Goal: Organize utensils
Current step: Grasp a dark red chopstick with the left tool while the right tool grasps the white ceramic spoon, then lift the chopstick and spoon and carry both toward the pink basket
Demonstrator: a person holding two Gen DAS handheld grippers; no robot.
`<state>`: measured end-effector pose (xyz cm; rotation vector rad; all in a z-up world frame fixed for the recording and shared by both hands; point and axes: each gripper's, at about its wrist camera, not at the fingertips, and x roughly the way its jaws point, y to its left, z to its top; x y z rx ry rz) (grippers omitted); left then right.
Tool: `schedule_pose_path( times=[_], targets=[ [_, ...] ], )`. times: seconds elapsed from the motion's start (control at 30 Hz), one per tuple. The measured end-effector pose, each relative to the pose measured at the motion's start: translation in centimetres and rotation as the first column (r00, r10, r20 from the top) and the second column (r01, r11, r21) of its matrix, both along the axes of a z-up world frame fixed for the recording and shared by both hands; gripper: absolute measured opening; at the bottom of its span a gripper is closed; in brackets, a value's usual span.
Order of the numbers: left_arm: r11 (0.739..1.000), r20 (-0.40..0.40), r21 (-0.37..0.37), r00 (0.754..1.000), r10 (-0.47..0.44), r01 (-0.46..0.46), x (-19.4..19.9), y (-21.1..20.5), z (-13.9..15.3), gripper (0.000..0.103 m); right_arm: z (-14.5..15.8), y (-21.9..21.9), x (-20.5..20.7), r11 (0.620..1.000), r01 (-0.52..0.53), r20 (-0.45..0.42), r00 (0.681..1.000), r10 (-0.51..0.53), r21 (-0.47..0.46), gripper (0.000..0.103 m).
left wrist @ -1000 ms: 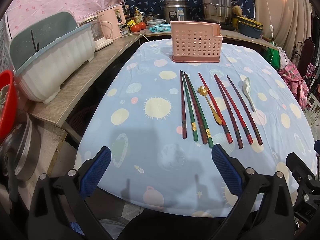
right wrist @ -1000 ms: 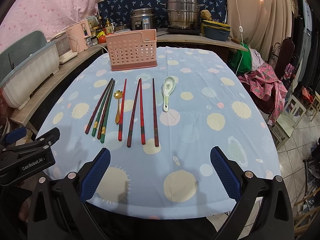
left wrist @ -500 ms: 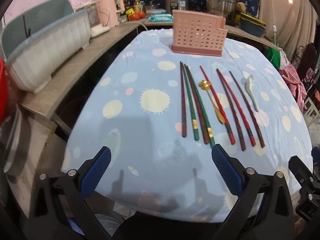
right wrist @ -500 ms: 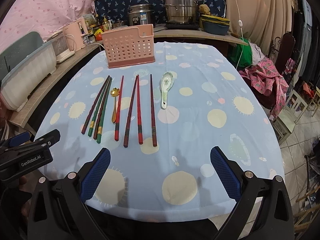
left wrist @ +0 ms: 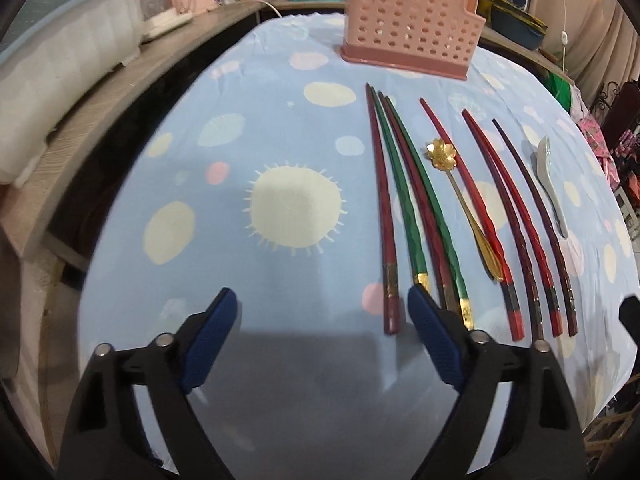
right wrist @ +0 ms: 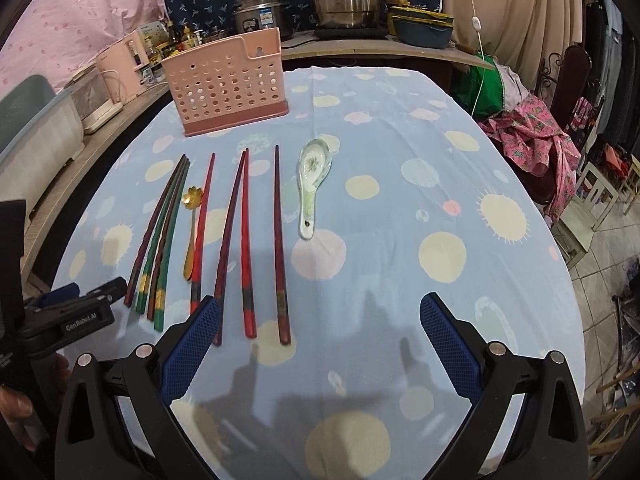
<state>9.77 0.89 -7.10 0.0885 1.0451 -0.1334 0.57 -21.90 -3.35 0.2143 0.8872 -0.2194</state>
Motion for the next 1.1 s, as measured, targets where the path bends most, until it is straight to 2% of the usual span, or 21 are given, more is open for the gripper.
schedule_pose_path(
  times=[0.03,0.1,0.13,0.23,0.3,0.33,0.4,0.57,0.7,0.87,1.1],
  targets=[
    [1.000,-0.006,-0.007,1.000,-0.009,0.009,0.2,-0.1,-0.2,0.076,-0.1,-0.1,0.4,1.000,0.001,-0.001,1.000,-0.001,0.001,0.094],
    [0.999,-0.020,-0.024,1.000,-0.024,0.024,0.5,-0.2,-0.5,0.064,-0.4,-0.3,1.4,1.000,0.003,-0.007,1.000,-0.003,0.005,0.089],
    [0.999,-0.018,-0.027,0.999,-0.028,0.027,0.7,-0.2,-0.5,0.064,-0.5,-0.4,1.8,1.000,0.002,-0.009,1.000,-0.002,0.008,0.087],
    [0.996,-0.013,-0.067,0.998,-0.058,0.057,0.7,-0.3,-0.3,0.048,-0.9,-0.9,3.4,1.000,0.005,-0.018,1.000,-0.004,0.018,0.077],
    [0.993,-0.021,-0.096,0.997,-0.075,0.073,0.7,-0.3,-0.2,0.030,-1.3,-1.2,4.4,1.000,0.006,-0.026,1.000,-0.005,0.030,0.065],
    [0.992,-0.024,-0.102,0.996,-0.081,0.078,0.7,-0.4,-0.2,0.027,-1.5,-1.2,5.0,0.999,0.003,-0.032,0.999,-0.002,0.039,0.062],
    [0.988,-0.031,-0.123,0.995,-0.096,0.091,0.5,-0.4,-0.2,0.009,-1.9,-1.3,6.0,0.999,-0.003,-0.040,0.999,0.005,0.049,0.049],
    [0.981,-0.051,-0.168,0.993,-0.103,0.093,0.5,-0.4,-0.4,0.007,-3.4,-1.4,8.1,0.997,-0.018,-0.069,0.997,0.023,0.075,0.029],
    [0.978,-0.061,-0.191,0.993,-0.096,0.083,0.6,-0.1,-0.4,0.007,-4.4,-1.5,9.1,0.996,-0.023,-0.084,0.996,0.030,0.090,0.018],
    [0.978,-0.069,-0.194,0.993,-0.096,0.081,0.7,0.0,-0.4,0.007,-4.7,-2.0,9.2,0.995,-0.019,-0.069,0.997,0.026,0.103,0.011],
    [0.976,-0.069,-0.202,0.993,-0.095,0.079,0.7,0.0,-0.3,0.007,-4.6,-2.3,8.8,0.992,-0.024,-0.052,0.998,0.030,0.120,0.011]
  ],
)
